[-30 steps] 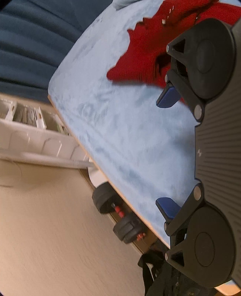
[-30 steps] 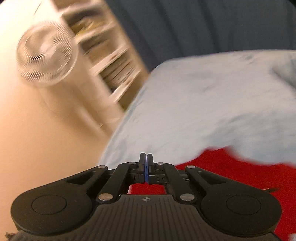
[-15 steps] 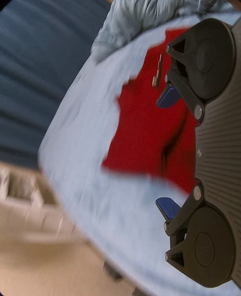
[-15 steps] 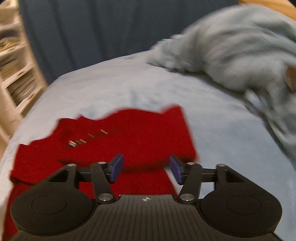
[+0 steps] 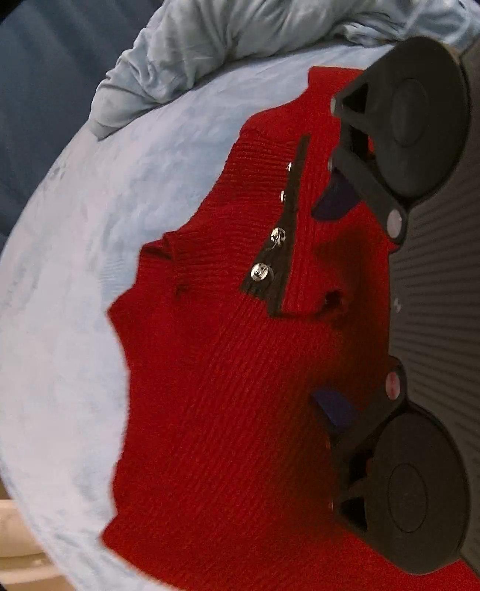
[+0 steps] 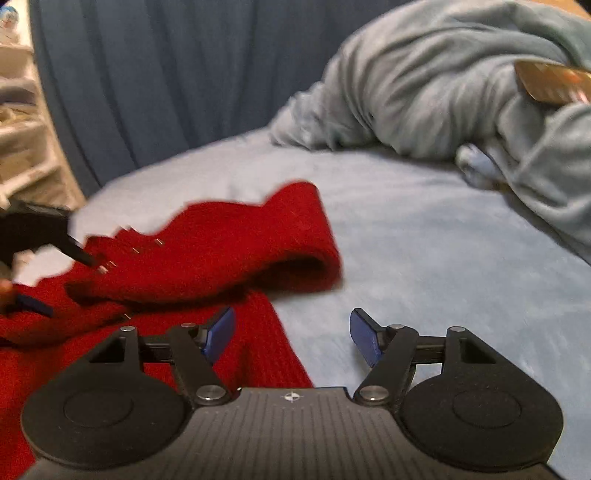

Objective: Fold small clothes

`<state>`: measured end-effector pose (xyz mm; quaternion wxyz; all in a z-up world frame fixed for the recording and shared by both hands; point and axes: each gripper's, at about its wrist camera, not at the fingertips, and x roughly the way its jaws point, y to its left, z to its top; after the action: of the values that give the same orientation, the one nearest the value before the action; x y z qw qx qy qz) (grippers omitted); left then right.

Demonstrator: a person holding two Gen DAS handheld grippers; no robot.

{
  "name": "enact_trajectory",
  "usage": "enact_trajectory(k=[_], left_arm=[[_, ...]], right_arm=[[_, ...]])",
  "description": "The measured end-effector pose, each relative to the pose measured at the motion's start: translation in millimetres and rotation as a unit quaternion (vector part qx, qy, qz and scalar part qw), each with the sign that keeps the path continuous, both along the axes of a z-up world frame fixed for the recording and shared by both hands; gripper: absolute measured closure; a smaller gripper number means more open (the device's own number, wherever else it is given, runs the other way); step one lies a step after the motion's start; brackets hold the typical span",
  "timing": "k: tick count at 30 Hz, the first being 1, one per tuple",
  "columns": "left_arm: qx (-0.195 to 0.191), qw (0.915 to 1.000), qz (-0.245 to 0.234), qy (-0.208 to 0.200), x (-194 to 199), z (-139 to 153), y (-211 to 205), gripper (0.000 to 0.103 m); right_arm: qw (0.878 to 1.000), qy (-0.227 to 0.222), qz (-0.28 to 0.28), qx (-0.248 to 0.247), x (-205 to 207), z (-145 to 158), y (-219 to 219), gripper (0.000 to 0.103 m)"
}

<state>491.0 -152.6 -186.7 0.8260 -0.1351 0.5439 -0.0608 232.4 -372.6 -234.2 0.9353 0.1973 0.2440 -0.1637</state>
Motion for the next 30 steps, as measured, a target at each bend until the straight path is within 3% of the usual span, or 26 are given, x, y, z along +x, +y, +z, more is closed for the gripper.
enact_trajectory(k=[1,4,7,12,15,16,18,20,22,24,26,28,29,30], left_arm=[[-0.002,1.0000,-0.003,-0.002,-1,-2,-4,0.052],[0.050,0.9980,0.017,-0.034,-9,8,-18,0.095],[0.024,0.9969,0.010,-0.075,-18,41,-23,0.101],[-0.024,0.9841,0.014,-0.175,-24,127,14,0.101],[-0.007,0.9750,0.031,-0.220,-25,152,60,0.101],[0.013,0.9723,0.046,-0.229,-23,151,77,0.101],[0.049,0.9737,0.075,-0.209,-15,129,114,0.101],[0.076,0.9778,0.098,-0.169,-5,89,141,0.101],[0.080,0.9865,0.084,-0.116,7,46,154,0.101],[0.101,0.9872,0.080,-0.094,7,23,162,0.094],[0.099,0.9865,0.082,-0.101,7,18,165,0.072],[0.070,0.9882,0.077,-0.112,-2,23,167,0.034],[0.085,0.9855,0.079,-0.124,-7,27,166,0.023],[0.112,0.9810,0.085,-0.134,-10,30,159,0.005]], right_arm=[[1.000,-0.002,0.003,-0.003,0,2,1,0.032],[0.999,-0.006,0.015,-0.032,-2,9,5,0.032],[0.996,-0.027,0.010,-0.086,-7,18,10,0.032],[0.995,-0.048,-0.026,-0.079,-12,22,4,0.032],[0.994,-0.060,-0.035,-0.080,-14,22,3,0.032],[0.994,-0.064,-0.033,-0.080,-14,21,4,0.032],[0.994,-0.062,-0.027,-0.082,-12,18,5,0.032],[0.994,-0.055,-0.019,-0.089,-9,16,8,0.032],[0.994,-0.052,-0.012,-0.090,-7,14,11,0.032],[0.995,-0.051,-0.007,-0.090,-6,13,13,0.032],[0.995,-0.049,-0.003,-0.089,-5,11,13,0.032],[0.996,-0.047,0.001,-0.080,-4,9,13,0.032],[0.996,-0.045,0.002,-0.077,-3,9,12,0.032],[0.996,-0.042,0.004,-0.073,-2,8,12,0.032]])
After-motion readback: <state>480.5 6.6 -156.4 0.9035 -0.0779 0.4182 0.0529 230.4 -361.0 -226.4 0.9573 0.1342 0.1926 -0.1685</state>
